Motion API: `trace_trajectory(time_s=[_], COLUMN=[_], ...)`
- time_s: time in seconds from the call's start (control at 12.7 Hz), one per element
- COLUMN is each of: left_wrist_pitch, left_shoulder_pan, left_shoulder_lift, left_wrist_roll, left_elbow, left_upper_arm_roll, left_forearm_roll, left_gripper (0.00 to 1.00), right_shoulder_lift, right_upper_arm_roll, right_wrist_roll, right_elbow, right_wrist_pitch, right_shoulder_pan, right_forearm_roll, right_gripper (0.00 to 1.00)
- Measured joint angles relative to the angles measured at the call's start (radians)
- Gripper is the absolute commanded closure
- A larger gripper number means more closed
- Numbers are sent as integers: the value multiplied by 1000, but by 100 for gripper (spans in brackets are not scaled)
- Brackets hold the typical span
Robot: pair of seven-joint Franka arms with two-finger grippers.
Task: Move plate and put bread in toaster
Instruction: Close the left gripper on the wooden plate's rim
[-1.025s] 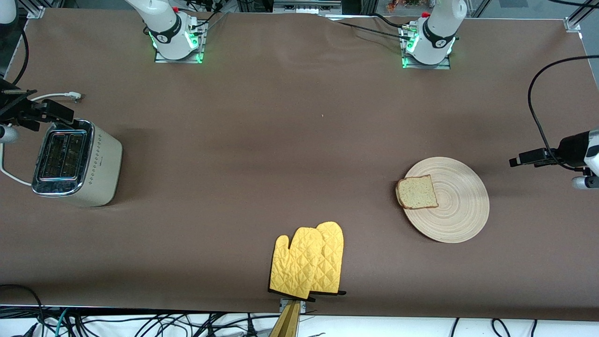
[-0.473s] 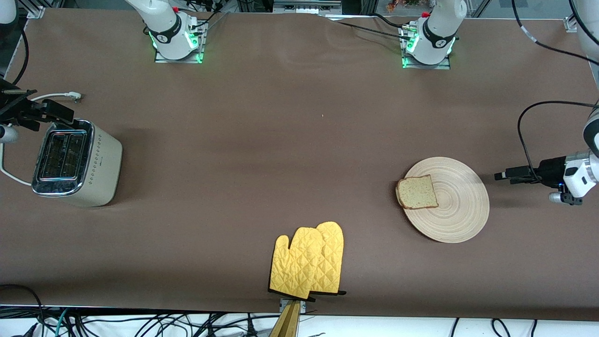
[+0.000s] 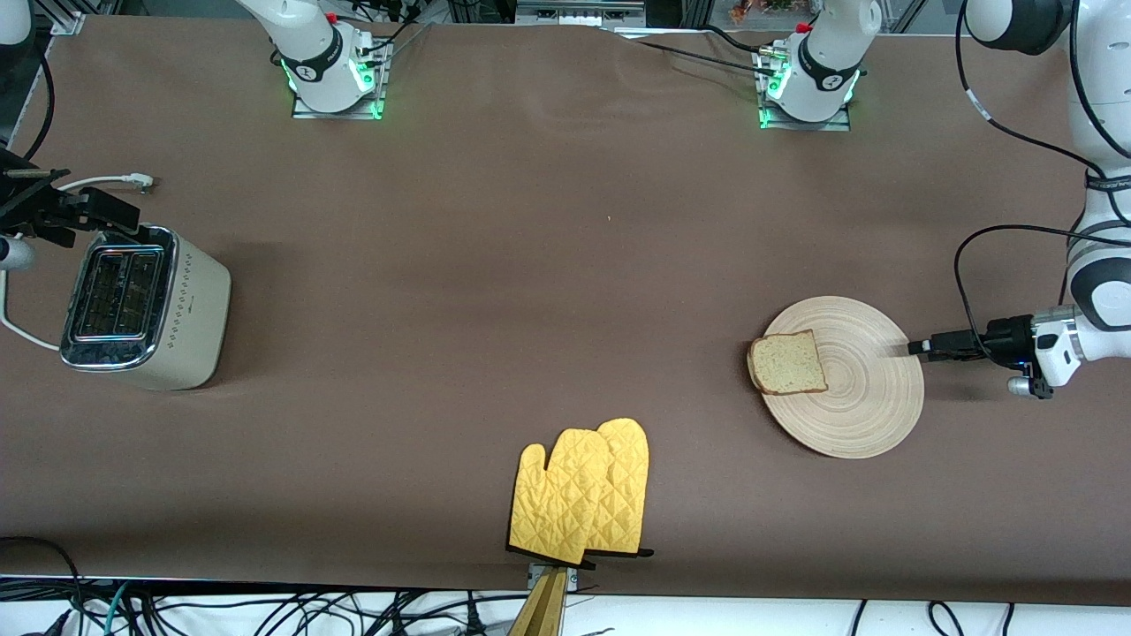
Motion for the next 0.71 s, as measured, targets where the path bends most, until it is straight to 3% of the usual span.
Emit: trace_trajectory(time_s=[0.39,0.63,0.71], left_wrist_pitch=[-5,-6,-7], left_shoulder_pan=[-2,-2,-2], left_shoulder_lift=[43,52,54], left_wrist_roll=[1,1,1], left_elbow=[2,3,3], left_upper_arm_roll=[-12,-12,-12], left_forearm_roll=[-57,-71,-75], left_gripper=[3,20,33], right_shoulder_lift=[0,0,0], right_upper_arm_roll=[0,0,0], right_wrist_roll=[1,2,2], right_elbow=[0,0,0], right_wrist_pitch=[0,0,0], right_shoulder_pan=[0,0,0], right_forearm_roll=[0,0,0], right_gripper=[0,0,0])
